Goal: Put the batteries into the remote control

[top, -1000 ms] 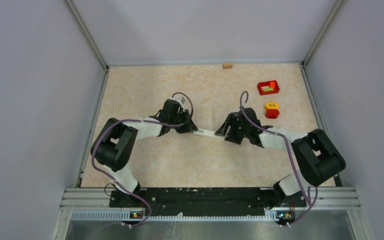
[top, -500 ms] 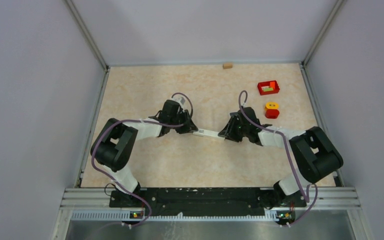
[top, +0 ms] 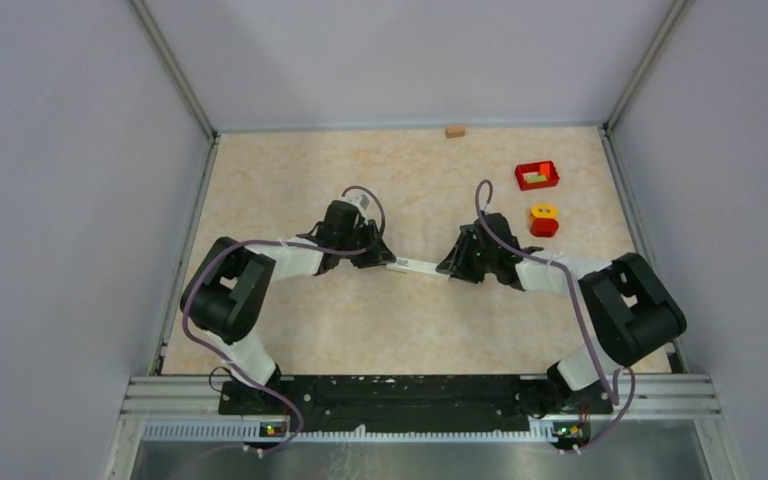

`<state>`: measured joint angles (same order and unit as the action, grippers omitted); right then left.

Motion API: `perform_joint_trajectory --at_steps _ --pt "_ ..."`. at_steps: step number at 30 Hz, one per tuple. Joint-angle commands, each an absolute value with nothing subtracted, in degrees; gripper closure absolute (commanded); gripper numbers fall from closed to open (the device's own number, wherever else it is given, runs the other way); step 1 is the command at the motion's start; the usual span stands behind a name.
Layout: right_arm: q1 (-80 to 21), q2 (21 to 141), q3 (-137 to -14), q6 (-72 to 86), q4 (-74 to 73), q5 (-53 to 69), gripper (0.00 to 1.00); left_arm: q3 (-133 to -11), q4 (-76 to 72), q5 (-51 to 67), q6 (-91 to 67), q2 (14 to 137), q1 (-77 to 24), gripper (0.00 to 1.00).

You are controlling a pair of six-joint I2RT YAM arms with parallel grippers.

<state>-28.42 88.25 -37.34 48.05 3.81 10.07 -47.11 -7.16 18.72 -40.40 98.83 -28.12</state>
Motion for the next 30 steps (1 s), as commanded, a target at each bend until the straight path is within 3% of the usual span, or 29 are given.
perform_joint_trajectory --at_steps 1,9,12,20,30 --pt "-29.9 88.1 -38.2 43.9 -2.8 3.0 0.62 -42.8 4.9 14.1 -38.3 102.7 -29.1 0.74" --pt "-30.5 83.9 -40.8 40.3 -9.3 -4.0 0.49 -41.9 4.2 14.3 -38.7 102.4 -28.9 0.77" --pt "-31.7 83.8 -41.6 39.8 -9.9 -5.0 0.5 -41.7 3.8 14.7 -38.9 102.4 -28.8 0.78" --pt "-34.8 86.2 -45.3 40.5 -10.8 -5.9 0.7 -41.5 2.8 15.9 -39.5 102.3 -28.9 0.82" --pt "-37.4 89.4 -45.4 43.0 -10.0 -5.4 0.84 -40.6 1.2 17.2 -39.9 102.4 -28.8 0.89"
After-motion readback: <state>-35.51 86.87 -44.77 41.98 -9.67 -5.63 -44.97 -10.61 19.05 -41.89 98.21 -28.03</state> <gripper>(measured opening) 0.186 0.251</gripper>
